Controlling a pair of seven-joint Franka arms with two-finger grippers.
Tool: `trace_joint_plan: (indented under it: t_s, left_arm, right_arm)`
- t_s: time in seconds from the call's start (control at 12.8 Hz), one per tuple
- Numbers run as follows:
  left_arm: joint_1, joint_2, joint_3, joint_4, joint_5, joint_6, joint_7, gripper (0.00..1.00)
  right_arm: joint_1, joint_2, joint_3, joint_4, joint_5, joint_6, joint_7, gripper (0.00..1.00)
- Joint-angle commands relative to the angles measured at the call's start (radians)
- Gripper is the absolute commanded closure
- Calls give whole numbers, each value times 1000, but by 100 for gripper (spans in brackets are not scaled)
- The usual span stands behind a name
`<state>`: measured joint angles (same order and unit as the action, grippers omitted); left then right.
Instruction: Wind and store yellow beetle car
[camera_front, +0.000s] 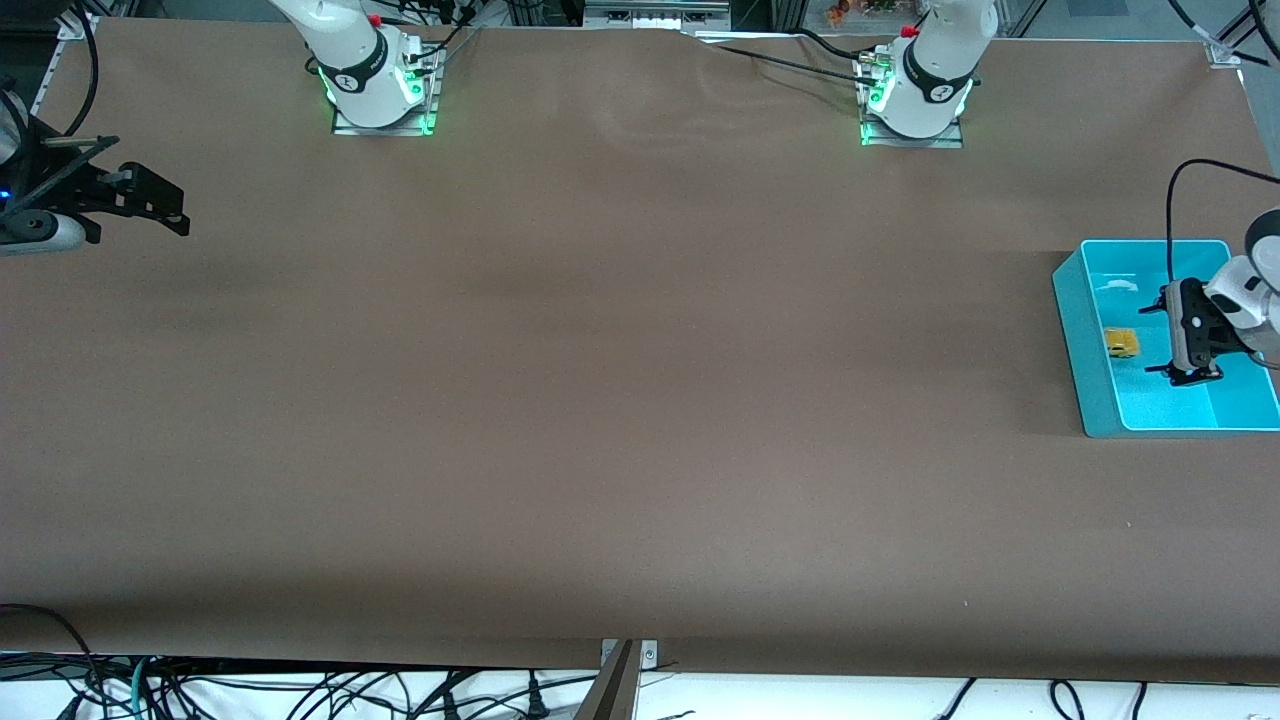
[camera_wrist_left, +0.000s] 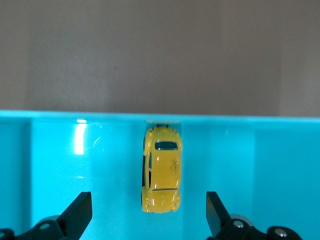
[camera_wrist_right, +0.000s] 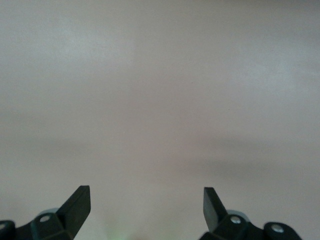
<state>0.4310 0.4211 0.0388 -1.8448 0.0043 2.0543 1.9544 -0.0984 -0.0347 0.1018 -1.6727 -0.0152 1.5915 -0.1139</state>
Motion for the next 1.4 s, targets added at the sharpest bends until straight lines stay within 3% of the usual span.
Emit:
trace_joint_plan:
  t_s: [0.0,0.16,0.31,0.78,1.09,1.32]
  left_arm:
    - [-81,-137,3,-2,-20,-149,-158,0]
    - [-138,-189,0,39,-42,-261,-297,0]
    - [-153,-225,-48,82,-117,-347,-467,0]
    - [-159,-309,-324,150,-124,-398,-1179,0]
    - [-235,-363,-309,180,-113,-404,-1633,0]
    - [-397,-392,-174,187,-113,-460,-1924,0]
  right_arm:
    - [2,6,2,18,-8,-2,7,0]
    - [2,7,2,18,-8,-1,7,0]
    - [2,7,2,18,-6,-1,7,0]
    - [2,6,1,18,-6,-2,5,0]
    - [0,6,-1,18,-5,-4,-7,0]
    - [2,6,1,18,-6,-2,-7,0]
